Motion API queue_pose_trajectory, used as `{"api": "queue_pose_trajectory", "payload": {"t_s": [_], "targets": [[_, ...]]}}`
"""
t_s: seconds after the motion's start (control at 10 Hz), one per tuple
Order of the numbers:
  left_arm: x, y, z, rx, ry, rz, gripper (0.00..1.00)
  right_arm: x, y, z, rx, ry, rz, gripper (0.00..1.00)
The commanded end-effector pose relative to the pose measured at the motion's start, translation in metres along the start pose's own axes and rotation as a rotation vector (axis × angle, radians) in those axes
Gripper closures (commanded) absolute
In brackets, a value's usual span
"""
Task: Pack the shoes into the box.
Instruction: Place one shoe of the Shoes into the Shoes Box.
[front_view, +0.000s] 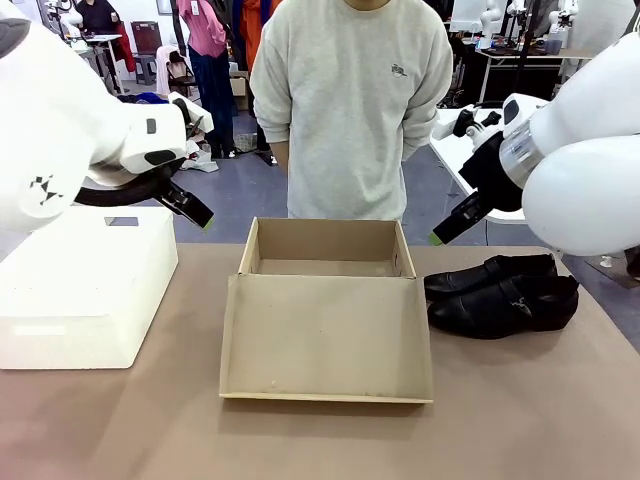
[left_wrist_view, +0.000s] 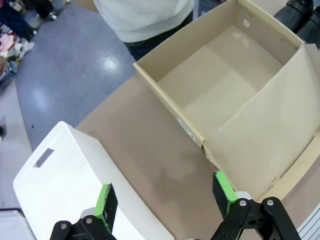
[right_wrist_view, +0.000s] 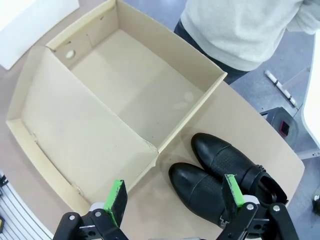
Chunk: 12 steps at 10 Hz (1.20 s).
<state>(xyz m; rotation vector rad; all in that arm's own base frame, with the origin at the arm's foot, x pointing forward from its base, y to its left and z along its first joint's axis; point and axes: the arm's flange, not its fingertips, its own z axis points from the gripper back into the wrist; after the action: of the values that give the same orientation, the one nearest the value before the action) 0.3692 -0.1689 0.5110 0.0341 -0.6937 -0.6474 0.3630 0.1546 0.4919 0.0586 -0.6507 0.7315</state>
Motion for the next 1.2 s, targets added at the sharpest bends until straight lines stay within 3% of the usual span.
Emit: {"api": "queue_pose_trajectory", "payload": {"t_s": [0.0, 0.1, 0.5, 1.1], "targets": [[-0.003, 0.015, 0.007, -0.052, -0.025, -0.074, 0.0, -0.004, -0.016, 0.011, 0.093, -0.047, 0.053, 0.0], [0.0, 0.027, 0.016, -0.113, -0.077, -0.152, 0.0, -0.003, -0.024, 0.02, 0.122, -0.075, 0.08, 0.0], [0.013, 0.047, 0.036, -0.253, -0.124, -0.316, 0.0, 0.006, -0.051, 0.039, 0.245, -0.125, 0.203, 0.0], [0.016, 0.062, 0.056, -0.358, -0.245, -0.334, 0.0, 0.017, -0.069, 0.057, 0.418, -0.247, 0.286, 0.0]]}}
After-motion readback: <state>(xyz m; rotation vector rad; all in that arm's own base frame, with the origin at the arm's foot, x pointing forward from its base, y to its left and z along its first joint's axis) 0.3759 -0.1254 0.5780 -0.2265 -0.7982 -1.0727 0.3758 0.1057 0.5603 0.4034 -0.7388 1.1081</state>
